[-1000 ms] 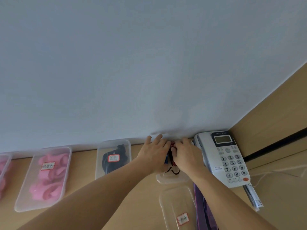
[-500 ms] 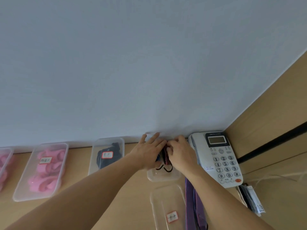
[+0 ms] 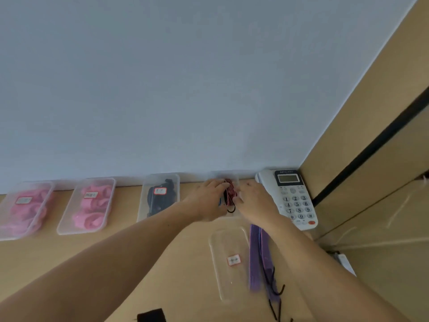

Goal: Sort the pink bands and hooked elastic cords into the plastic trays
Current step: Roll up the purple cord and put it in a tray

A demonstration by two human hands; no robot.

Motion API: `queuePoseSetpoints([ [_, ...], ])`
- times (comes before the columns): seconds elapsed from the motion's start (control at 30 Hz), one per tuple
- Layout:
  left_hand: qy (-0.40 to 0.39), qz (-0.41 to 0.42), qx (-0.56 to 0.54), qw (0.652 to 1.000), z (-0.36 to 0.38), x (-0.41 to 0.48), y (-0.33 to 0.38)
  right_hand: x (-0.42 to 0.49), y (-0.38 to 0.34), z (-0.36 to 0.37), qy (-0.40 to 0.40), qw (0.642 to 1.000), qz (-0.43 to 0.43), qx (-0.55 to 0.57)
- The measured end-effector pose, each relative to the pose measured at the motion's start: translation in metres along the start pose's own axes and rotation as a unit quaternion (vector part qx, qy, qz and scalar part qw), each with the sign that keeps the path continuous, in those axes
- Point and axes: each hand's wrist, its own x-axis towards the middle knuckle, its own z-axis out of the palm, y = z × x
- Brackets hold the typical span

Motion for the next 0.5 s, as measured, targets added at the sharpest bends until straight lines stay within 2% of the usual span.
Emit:
queuePoseSetpoints([
  [0.2,-0.039,0.047,-0.061,0.996,0.031,-0.036,0.028,-0.087,0.011,0.011,-0.005,0.994,0.107,0.011],
  [0.3,-0.070,0.041,-0.098,0.992,0.048,-0.050,0.045,-0.124,0.026,0.018,-0.038,0.985,0.168,0.008],
  [0.5,-0.125,0.045,-0.088,0.987,0.070,-0.071,0.069,-0.162,0.056,0.034,-0.106,0.973,0.200,-0.041],
])
